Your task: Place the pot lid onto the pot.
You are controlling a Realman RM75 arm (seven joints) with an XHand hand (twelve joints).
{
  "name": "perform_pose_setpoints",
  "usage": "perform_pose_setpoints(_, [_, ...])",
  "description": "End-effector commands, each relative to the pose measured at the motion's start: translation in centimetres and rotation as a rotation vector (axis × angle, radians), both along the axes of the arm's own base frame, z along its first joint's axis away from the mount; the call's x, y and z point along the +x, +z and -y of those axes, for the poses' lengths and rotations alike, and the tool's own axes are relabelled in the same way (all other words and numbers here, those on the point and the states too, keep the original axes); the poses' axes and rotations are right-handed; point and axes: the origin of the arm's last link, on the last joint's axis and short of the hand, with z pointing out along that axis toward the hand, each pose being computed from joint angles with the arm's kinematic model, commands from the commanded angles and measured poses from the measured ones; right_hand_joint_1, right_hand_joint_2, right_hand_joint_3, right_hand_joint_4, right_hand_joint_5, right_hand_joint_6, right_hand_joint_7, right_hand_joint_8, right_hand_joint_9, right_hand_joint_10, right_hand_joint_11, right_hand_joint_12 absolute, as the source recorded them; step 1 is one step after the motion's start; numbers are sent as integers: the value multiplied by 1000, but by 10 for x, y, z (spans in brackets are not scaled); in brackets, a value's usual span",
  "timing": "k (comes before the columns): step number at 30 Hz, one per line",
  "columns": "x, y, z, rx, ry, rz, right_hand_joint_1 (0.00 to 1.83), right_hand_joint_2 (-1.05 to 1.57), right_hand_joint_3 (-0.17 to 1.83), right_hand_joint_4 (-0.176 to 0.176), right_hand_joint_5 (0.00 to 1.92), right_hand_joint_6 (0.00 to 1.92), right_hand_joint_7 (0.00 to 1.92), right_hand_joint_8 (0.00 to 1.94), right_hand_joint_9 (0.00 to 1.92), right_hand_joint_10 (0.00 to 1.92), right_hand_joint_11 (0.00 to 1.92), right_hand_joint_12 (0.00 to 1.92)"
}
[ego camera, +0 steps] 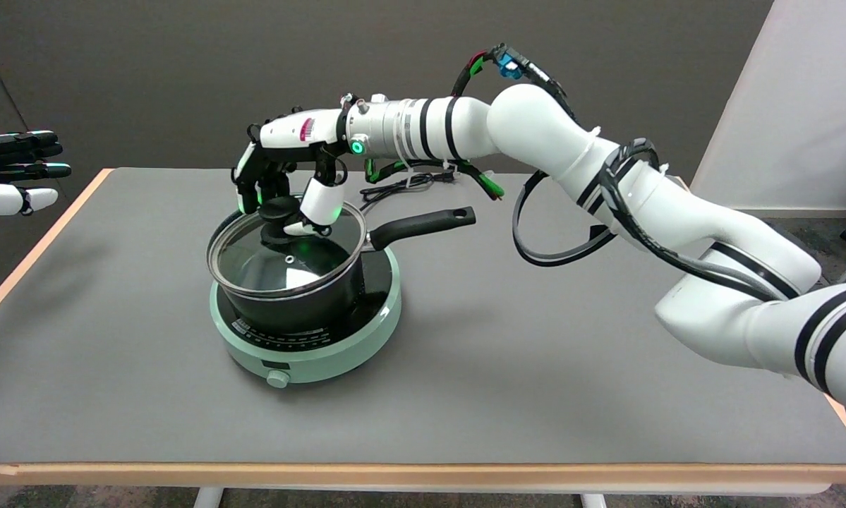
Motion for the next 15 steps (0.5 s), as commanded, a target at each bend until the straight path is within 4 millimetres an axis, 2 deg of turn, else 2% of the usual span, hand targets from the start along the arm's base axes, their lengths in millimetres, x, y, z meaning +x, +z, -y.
perform_pose_setpoints(1, [-1, 1, 0, -4, 3, 6, 1074, 588, 918, 107, 725, 540, 836, 323, 754, 654, 159, 1824])
perform_pose_setpoints(2, [-1, 2, 0, -5, 2, 6, 1074, 574, 949, 107, 704, 574, 811, 351, 731, 664, 199, 1757])
perform_pose_setpoints(5, [-2, 3, 0, -8, 1, 8, 1053, 569, 949, 111, 714, 506, 787, 288, 700, 568, 482, 1376])
perform_pose_setpoints(6, [-3, 3, 0, -9, 0, 8, 1035, 564, 953, 113, 710, 491, 773, 283, 685, 542, 514, 1298])
perform_pose_setpoints(9, [-3, 5, 0, -13, -3, 9, 999, 555, 997, 103, 684, 491, 743, 234, 626, 516, 465, 1194])
perform_pose_setpoints(12, [-3, 6, 1, -16, -5, 9, 1007, 545, 1029, 84, 656, 435, 701, 213, 574, 497, 391, 953])
perform_pose_setpoints(15, [-4, 7, 1, -20, -7, 9, 1034, 521, 1026, 82, 659, 388, 680, 216, 569, 457, 365, 891])
